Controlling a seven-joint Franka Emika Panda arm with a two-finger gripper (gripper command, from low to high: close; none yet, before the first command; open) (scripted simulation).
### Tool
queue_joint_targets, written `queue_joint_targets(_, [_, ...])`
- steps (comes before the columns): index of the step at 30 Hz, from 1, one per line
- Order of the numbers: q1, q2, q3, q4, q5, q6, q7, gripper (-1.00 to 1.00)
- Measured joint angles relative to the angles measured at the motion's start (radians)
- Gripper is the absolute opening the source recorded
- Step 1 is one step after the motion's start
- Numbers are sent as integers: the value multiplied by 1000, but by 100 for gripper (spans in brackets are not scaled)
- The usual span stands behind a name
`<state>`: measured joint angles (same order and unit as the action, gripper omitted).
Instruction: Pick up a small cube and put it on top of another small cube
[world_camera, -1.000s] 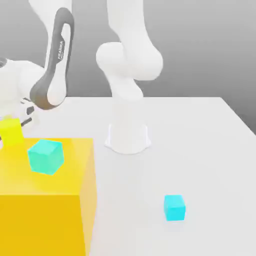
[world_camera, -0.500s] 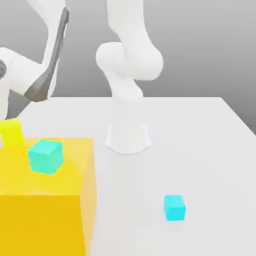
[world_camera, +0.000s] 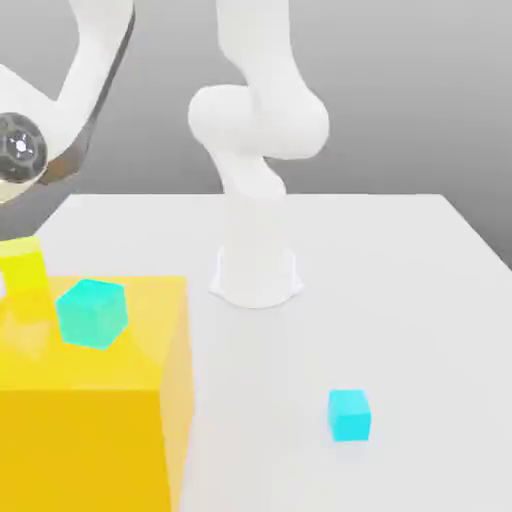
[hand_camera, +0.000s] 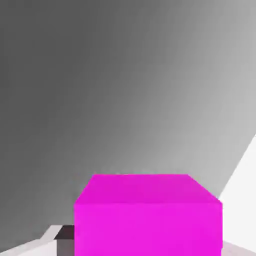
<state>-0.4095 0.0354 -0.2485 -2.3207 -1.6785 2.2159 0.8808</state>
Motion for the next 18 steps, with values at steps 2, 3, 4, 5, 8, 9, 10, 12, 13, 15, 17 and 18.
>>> queue_joint_targets(2, [76,-16,37,14,-12,-14,-78,-100])
queue_joint_targets(3, [112,-25,59,16,6,-13,-100,-100])
queue_joint_targets(4, [148,-33,82,15,36,-8,-111,-100])
queue_joint_targets(5, [183,-41,106,13,71,-2,-116,-100])
queue_joint_targets(8, [305,-63,176,4,185,23,-120,-100])
queue_joint_targets(9, [353,-70,198,0,226,32,-119,-100])
queue_joint_targets(10, [395,-75,214,-4,266,41,-111,-100])
queue_joint_targets(12, [421,-82,218,-22,347,58,-49,-100])
queue_joint_targets(13, [425,-84,223,-32,387,67,-9,-100])
queue_joint_targets(15, [444,-88,230,-54,469,85,76,-100])
queue_joint_targets(17, [462,-91,237,-77,551,103,165,-100])
queue_joint_targets(18, [471,-93,241,-88,591,112,209,-100])
